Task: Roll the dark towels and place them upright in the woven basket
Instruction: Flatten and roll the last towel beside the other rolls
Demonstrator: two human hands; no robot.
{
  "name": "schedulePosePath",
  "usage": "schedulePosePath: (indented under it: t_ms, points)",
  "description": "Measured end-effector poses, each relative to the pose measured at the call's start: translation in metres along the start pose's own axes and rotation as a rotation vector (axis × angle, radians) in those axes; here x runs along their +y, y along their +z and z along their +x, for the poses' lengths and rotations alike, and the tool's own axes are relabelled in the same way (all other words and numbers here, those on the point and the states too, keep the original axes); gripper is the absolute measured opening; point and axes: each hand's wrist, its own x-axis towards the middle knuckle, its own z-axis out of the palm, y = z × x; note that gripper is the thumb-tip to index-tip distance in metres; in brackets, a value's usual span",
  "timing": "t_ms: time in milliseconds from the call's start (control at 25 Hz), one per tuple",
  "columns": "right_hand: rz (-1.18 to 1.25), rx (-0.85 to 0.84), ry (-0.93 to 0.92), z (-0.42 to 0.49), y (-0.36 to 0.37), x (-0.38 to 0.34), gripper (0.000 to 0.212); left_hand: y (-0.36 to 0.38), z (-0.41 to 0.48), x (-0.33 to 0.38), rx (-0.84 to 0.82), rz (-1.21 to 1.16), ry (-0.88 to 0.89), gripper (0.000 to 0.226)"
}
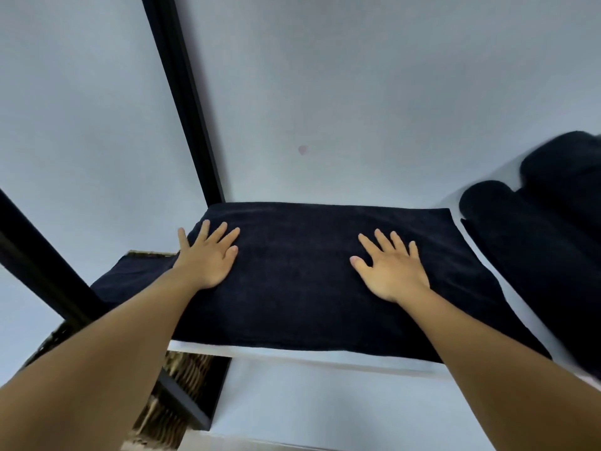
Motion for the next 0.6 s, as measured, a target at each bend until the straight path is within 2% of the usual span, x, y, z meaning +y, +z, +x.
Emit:
schedulePosePath:
  t_ms: [160,240,320,400,480,600]
  points:
    - [0.014,-0.008,0.008,0.001,0.002,-0.003,0.067,-0.004,-0.006,0.058,0.002,-0.101,0.139,0.055]
    - [0.061,0.001,-0.055,-0.003,-0.005,0.008,0.066,-0.003,-0.022,0.087,-0.028,-0.095,0.222,0.064]
    - [0.065,0.011,-0.033,-0.015,-0.006,0.032,0.067,0.001,-0.025,0.084,-0.048,-0.073,0.263,0.072]
    - [0.006,-0.009,0.052,-0.044,-0.003,0.063,0.07,0.007,-0.03,0.062,-0.042,-0.075,0.169,0.076]
    - [-0.047,-0.018,0.132,-0.075,0.005,0.08,0.071,0.012,-0.03,0.044,-0.042,-0.076,-0.008,0.079]
    - [-0.029,-0.002,0.157,-0.08,0.006,0.075,0.068,0.003,-0.008,0.046,-0.139,-0.093,-0.16,0.081]
